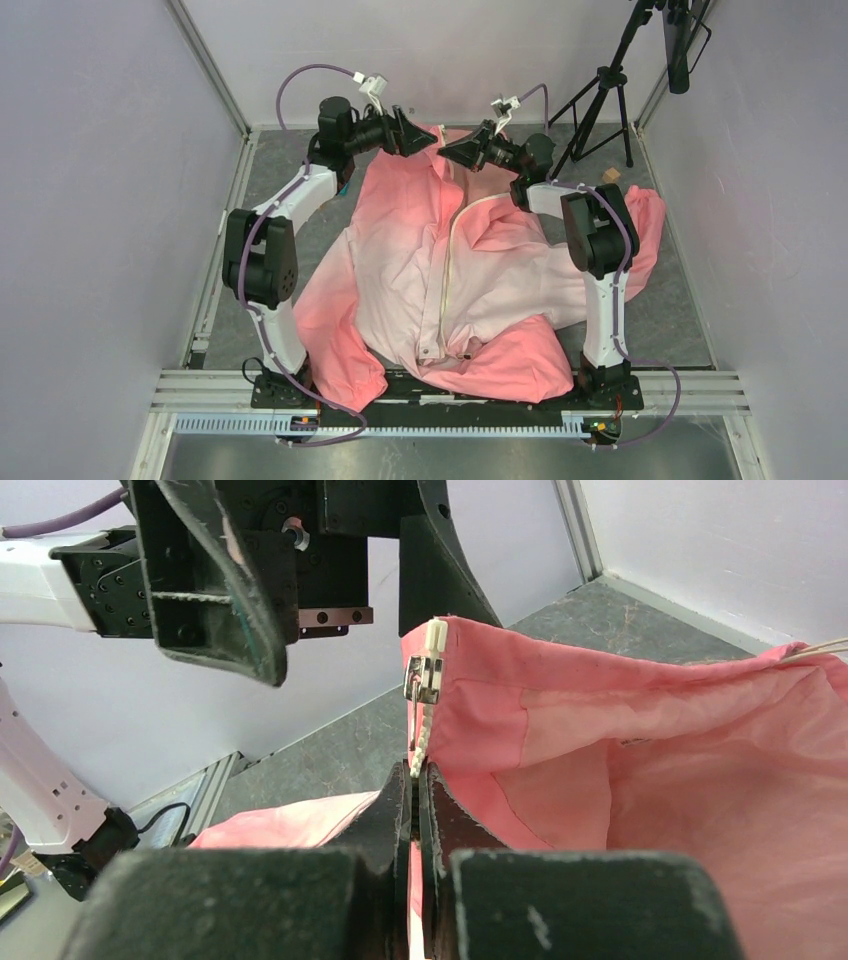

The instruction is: Zip up the jacket

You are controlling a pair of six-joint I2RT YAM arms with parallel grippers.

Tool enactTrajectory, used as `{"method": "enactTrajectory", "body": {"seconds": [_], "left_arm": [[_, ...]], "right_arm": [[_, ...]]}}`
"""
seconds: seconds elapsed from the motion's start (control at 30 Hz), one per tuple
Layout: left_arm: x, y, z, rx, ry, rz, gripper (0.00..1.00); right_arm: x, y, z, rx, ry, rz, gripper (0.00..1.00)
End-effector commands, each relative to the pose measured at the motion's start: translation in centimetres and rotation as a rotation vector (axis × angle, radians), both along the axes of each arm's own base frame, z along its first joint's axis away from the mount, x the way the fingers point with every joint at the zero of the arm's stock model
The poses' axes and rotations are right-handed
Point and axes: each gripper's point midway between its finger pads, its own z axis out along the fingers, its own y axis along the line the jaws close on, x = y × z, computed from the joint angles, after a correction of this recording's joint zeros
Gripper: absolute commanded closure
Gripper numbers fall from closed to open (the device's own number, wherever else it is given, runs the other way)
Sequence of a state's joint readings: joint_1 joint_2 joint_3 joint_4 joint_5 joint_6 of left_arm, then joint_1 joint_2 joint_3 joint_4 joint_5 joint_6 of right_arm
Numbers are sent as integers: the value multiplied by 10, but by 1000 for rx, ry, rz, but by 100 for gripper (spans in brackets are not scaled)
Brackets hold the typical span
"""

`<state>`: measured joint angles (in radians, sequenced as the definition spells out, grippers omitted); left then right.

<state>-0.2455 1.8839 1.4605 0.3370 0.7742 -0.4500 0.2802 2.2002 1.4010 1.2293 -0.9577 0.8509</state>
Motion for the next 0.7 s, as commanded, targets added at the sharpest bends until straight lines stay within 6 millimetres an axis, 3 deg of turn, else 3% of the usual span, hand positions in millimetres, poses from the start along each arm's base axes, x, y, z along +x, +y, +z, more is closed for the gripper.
{"method": "enactTrajectory", "body": {"seconds": [0.0, 0.07, 0.27, 0.37, 0.43, 0.6, 0.67], "left_arm": [[3, -15, 12, -5, -68, -85, 2], [3, -20, 12, -31, -60, -97, 10], [11, -23, 7, -57, -13, -90, 46], [13, -24, 9, -78, -2, -85, 56], [13, -25, 11, -103, 10, -93, 58], [13, -28, 15, -154, 33, -109, 46], [13, -29, 15, -165, 37, -115, 49]], "right_arm": [[-7, -4, 37, 19, -101, -8, 100], [-6, -3, 37, 17, -103, -9, 100], [-7, -3, 37, 10, -104, -13, 100], [-7, -1, 33, -7, -104, -21, 100], [-6, 1, 30, -28, -111, -31, 100], [-7, 3, 30, -57, -120, -46, 100], [-7, 3, 31, -59, -122, -46, 100]]}}
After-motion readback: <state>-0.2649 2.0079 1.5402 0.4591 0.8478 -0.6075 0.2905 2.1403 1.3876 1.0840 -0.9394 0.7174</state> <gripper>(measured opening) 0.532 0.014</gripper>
